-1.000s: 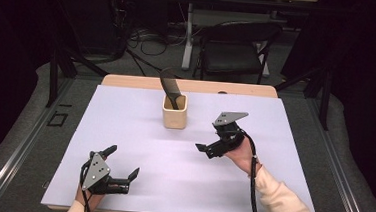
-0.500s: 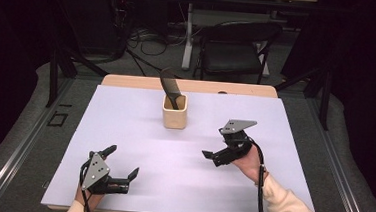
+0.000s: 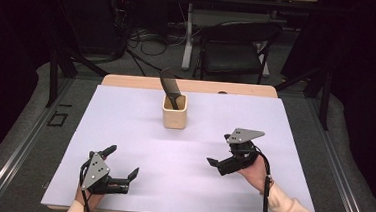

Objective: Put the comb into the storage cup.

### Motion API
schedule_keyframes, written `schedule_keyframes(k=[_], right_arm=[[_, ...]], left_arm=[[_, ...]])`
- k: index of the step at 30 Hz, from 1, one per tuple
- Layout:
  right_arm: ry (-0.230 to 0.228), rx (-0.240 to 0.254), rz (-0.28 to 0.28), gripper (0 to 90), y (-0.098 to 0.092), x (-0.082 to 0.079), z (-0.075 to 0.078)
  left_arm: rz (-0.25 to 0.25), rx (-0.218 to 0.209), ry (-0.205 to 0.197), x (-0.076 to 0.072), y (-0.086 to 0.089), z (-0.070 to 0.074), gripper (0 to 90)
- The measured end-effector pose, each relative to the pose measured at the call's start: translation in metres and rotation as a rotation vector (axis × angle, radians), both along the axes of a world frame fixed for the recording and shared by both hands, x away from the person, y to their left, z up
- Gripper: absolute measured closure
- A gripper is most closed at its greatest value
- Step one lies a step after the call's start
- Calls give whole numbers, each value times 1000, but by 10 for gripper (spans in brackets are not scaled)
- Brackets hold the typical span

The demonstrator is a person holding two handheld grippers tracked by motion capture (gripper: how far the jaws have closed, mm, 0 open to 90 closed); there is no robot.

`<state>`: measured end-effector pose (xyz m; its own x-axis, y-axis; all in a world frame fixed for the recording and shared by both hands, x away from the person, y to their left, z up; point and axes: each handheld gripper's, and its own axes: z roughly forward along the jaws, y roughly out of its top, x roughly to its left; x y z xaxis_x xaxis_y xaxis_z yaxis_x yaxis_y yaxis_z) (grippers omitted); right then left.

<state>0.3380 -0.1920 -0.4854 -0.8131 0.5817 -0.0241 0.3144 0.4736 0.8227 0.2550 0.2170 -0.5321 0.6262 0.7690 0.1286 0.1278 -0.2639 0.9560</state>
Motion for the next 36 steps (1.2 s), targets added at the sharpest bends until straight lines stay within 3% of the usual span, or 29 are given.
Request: schedule_keyframes(k=[36], right_arm=[[-65, 14, -58, 0, -44, -44, -17]], left_arm=[[4, 6, 3, 0, 0, 0, 2]])
